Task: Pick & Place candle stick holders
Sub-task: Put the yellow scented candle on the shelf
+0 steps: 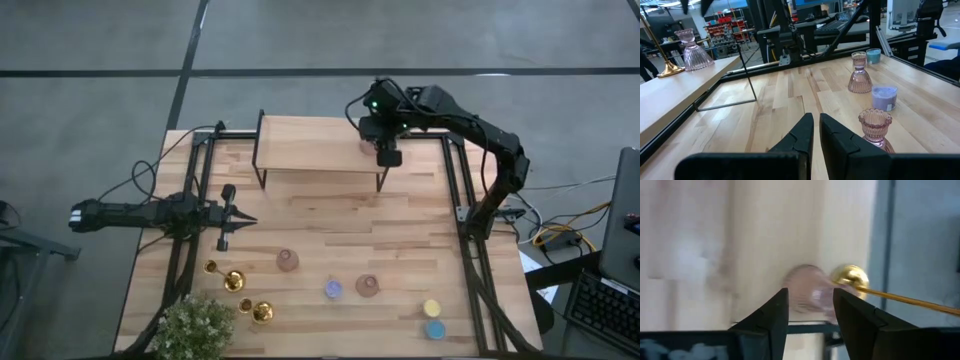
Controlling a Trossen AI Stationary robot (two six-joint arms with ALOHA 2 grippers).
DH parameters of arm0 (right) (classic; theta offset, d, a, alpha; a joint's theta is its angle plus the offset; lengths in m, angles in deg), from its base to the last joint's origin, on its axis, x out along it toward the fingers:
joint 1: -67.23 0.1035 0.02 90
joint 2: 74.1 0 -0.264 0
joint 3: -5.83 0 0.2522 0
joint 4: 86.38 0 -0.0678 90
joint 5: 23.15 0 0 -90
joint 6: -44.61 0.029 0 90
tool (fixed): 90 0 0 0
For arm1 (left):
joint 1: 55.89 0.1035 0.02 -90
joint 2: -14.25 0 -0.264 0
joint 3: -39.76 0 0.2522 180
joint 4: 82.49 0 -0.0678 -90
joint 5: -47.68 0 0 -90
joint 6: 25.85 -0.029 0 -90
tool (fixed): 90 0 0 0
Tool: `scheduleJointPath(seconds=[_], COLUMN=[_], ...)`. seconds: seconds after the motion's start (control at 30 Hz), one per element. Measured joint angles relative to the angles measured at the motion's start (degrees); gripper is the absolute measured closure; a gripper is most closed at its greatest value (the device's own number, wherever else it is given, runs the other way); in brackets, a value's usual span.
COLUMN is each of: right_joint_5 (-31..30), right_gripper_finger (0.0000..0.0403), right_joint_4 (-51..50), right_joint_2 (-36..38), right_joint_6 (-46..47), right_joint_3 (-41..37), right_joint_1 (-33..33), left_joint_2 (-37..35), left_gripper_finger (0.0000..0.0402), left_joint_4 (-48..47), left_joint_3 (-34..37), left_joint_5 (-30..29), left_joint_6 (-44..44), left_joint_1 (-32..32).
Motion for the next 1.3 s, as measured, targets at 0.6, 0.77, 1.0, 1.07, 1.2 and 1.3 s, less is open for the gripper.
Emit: scheduleJointPath(seconds=[0.6, 0.77, 1.0, 1.07, 1.2, 1.3], right_joint_5=[27.52, 18.74, 16.73, 15.81, 12.39, 10.36], right_gripper_finger=[0.0291, 0.0296, 0.0297, 0.0300, 0.0308, 0.0313], right_joint_4=[-3.19, -3.22, -1.79, -0.85, 0.34, 1.58], right_joint_2=[3.09, 3.34, 3.74, 3.76, 3.83, 3.90], right_joint_6=[13.11, 20.55, 32.73, 35.40, 41.69, 45.14], right_joint_3=[-1.87, -6.48, -16.09, -19.01, -24.92, -29.50], right_joint_1=[29.10, 38.56, 49.43, 52.26, 57.83, 61.79], left_joint_2=[0.00, 0.00, 0.00, 0.01, 0.01, 0.00], left_gripper_finger=[0.0367, 0.0367, 0.0367, 0.0367, 0.0367, 0.0367], left_joint_4=[0.00, 0.00, 0.00, 0.00, 0.00, 0.00], left_joint_3=[0.00, 0.00, 0.00, 0.00, 0.00, 0.00], left_joint_5=[0.00, -0.02, -0.02, 0.00, 0.00, -0.02], left_joint_6=[-0.01, -0.02, -0.02, -0.01, -0.02, 0.00], left_joint_1=[0.01, 0.02, 0.00, 0.00, 0.02, 0.00])
